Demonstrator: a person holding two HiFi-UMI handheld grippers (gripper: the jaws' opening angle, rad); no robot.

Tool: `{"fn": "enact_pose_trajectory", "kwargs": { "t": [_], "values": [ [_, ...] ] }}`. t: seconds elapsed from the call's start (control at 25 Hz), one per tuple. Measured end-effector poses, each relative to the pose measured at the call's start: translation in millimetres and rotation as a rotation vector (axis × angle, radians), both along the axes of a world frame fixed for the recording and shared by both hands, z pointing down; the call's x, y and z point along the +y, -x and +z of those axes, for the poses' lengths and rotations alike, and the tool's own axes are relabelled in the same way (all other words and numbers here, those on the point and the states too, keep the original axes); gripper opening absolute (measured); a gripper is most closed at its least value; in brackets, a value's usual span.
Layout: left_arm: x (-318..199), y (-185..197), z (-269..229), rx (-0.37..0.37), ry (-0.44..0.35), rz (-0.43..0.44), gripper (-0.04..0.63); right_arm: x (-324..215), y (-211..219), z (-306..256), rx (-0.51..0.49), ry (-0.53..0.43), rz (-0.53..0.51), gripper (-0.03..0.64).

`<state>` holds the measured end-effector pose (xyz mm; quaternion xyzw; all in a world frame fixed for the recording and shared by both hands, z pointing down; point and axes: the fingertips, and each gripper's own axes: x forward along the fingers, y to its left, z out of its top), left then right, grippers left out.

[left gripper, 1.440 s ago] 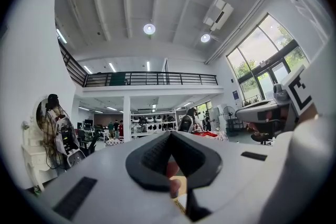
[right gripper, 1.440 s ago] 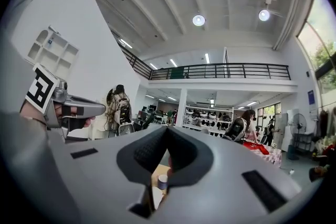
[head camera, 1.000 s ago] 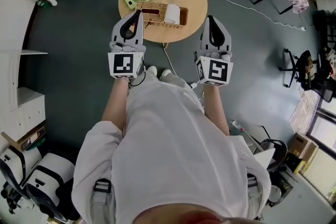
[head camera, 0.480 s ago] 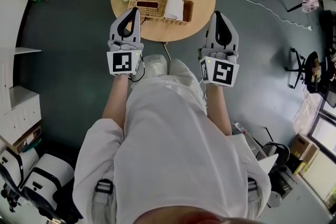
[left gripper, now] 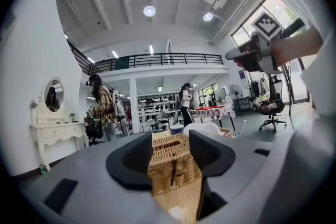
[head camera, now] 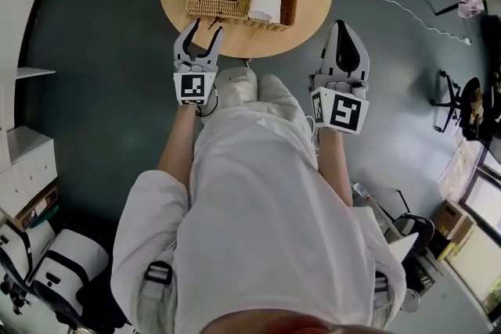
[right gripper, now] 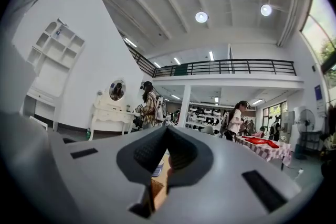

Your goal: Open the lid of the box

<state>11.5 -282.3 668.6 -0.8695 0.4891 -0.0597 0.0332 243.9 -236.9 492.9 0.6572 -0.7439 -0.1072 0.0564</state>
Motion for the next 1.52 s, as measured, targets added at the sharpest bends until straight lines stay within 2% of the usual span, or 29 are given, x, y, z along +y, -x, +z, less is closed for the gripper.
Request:
{"fn": "enact_pose_trajectory", "kwargs": {
  "t": [0.2,0.48,0.56,0.6,0.64,0.84,1.16,1.32,1.52],
  "values": [
    [-9,3,60,-0.021,0.089,-0.015,0.225,3,3,10,0.029,0.012,-0.005,-0.008],
    [-22,4,98,0.046,0.136,-0.050,0.162,17,3,14,0.084,0.028,0.007,-0.008],
    [-23,5,101,0.019,0.121,-0.060,0.077,22,1,11,0.096,0.028,0.012,-0.008],
    [-22,6,100,0.004,0.107,-0.071,0.001,25,-1,9,0.097,0.028,0.020,-0.008],
    [-21,7,98,-0.005,0.093,-0.084,-0.006,28,-4,7,0.096,0.030,0.030,-0.008],
    [-20,10,78,-0.021,0.068,-0.097,-0.008,35,-5,-11,0.105,0.048,0.038,-0.008],
    [-29,-11,-12,-0.004,0.050,-0.070,-0.006,47,-9,-67,0.109,0.094,0.026,-0.008],
    [-65,-23,-57,-0.001,0.046,-0.054,-0.006,44,-17,-98,0.089,0.108,0.050,-0.008],
    [-116,-30,-80,-0.027,0.036,-0.046,-0.006,39,-28,-120,0.076,0.121,0.102,-0.008]
  ]
}}
